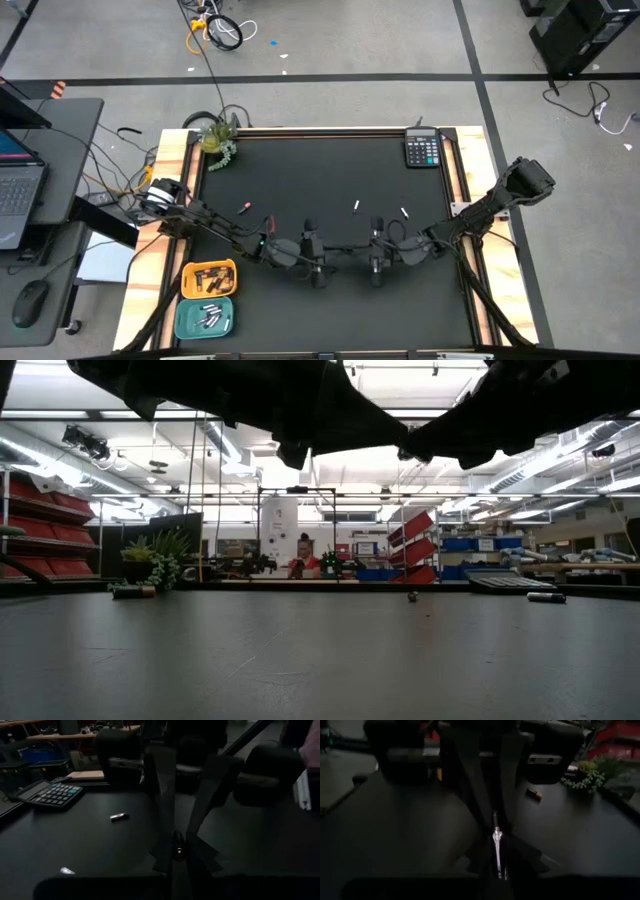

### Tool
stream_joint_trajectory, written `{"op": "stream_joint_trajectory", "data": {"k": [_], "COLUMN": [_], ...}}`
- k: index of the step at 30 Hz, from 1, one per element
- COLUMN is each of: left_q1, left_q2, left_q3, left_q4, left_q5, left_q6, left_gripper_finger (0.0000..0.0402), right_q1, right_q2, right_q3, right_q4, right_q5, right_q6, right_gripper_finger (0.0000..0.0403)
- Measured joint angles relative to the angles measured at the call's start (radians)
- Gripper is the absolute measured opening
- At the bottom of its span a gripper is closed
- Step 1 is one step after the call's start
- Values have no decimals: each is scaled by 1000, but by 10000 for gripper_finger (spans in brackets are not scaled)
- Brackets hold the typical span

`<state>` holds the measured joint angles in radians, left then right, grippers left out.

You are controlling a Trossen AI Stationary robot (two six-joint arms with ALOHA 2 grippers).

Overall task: Sort batteries
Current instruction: Put the middle silver battery into the green bin

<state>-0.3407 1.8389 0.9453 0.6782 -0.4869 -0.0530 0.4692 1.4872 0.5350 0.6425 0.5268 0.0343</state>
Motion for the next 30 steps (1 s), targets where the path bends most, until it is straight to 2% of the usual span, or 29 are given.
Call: {"op": "stream_joint_trajectory", "data": {"k": [7, 10, 13, 16, 19, 22, 25, 27, 30], "left_q1": [1, -4, -24, -59, -107, -160, -225, -269, -353], "left_q2": [2, 1, -37, -147, -292, -432, -520, -569, -615], "left_q3": [-1, -1, -2, -1, -1, -1, -1, -1, -1], "left_q4": [-31, -61, -199, -451, -768, -1047, -1291, -1396, -1469], "left_q5": [-16, -36, -69, -50, 46, 250, 438, 502, 555], "left_q6": [1, 0, -8, -69, -229, -483, -747, -931, -1177], "left_gripper_finger": [35, 35, 35, 35, 35, 35, 35, 35, 35], "right_q1": [-1, 7, 14, 14, 6, -21, -63, -98, -148], "right_q2": [-1, -6, -35, -78, -110, -125, -127, -127, -126], "right_q3": [2, 2, 3, 3, 3, 3, 3, 2, 2], "right_q4": [-25, -64, -153, -290, -386, -408, -403, -396, -396], "right_q5": [7, 54, 123, 172, 227, 296, 385, 460, 540], "right_q6": [76, 76, 100, 156, 173, 132, 76, 70, 86], "right_gripper_finger": [148, 171, 183, 186, 183, 177, 170, 166, 162]}}
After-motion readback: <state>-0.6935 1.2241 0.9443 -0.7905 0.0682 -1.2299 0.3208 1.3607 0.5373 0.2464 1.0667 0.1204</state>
